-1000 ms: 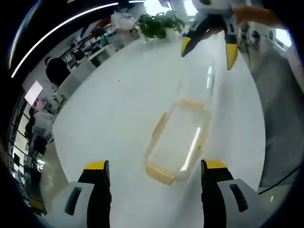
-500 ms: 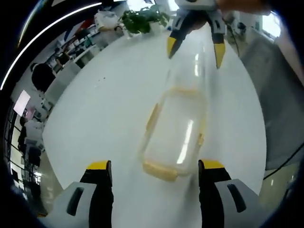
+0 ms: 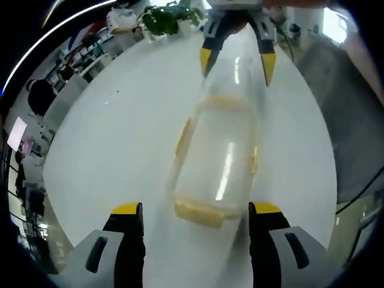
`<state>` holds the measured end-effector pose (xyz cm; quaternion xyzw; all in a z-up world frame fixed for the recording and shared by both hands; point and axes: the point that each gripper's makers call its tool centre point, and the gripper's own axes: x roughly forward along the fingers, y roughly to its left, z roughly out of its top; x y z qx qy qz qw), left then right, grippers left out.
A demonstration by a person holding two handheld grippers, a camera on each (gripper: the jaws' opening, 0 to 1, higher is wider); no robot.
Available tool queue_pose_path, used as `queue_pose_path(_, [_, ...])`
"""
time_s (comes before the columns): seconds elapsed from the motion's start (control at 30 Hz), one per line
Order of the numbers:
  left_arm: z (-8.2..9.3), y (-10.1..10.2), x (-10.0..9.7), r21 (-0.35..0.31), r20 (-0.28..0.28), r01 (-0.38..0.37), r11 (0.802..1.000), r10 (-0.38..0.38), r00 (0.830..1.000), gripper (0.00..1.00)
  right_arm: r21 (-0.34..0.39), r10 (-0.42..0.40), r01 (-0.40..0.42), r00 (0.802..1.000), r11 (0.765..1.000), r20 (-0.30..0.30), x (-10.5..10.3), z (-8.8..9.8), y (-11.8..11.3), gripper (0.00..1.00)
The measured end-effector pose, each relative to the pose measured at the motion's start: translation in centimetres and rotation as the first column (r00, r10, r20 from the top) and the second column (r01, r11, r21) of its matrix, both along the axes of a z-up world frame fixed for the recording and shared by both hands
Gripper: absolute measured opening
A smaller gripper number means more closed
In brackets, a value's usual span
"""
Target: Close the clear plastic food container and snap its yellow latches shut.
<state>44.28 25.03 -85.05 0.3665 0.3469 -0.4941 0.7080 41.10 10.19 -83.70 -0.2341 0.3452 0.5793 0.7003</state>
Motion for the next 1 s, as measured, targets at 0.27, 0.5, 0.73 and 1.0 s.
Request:
queue_pose_path(0.27, [-1.0,0.3,-0.2,0.037,-0.024,0.045,0.998,-0.044,0.999,0.67,-0.052,0.048,-0.047,0.999,0.998,0.015,0.2,-1.5,-0.1,0.59])
queue_pose_path(0.5, [-1.7,0.3,-0.2,0.045,-0.043,0.072,0.996,-0.070,0.997,0.65,-0.081,0.078,-0.077,0.997,0.994,0.013,0.4,-2.5,0.1,0.58])
queue_pose_path(0.73, [-1.9,0.8,-0.3,0.055,-0.059,0.100,0.993,-0.097,0.994,0.62,-0.134,0.122,-0.119,0.992,0.984,0.014,0.3,-3.7,-0.1,0.57])
queue_pose_path(1.0, [-3.2,0.8,-0.6,0.091,-0.085,0.157,0.983,-0.149,0.985,0.60,-0.157,0.145,-0.140,0.989,0.978,0.016,0.4,-4.2,0.0,0.56])
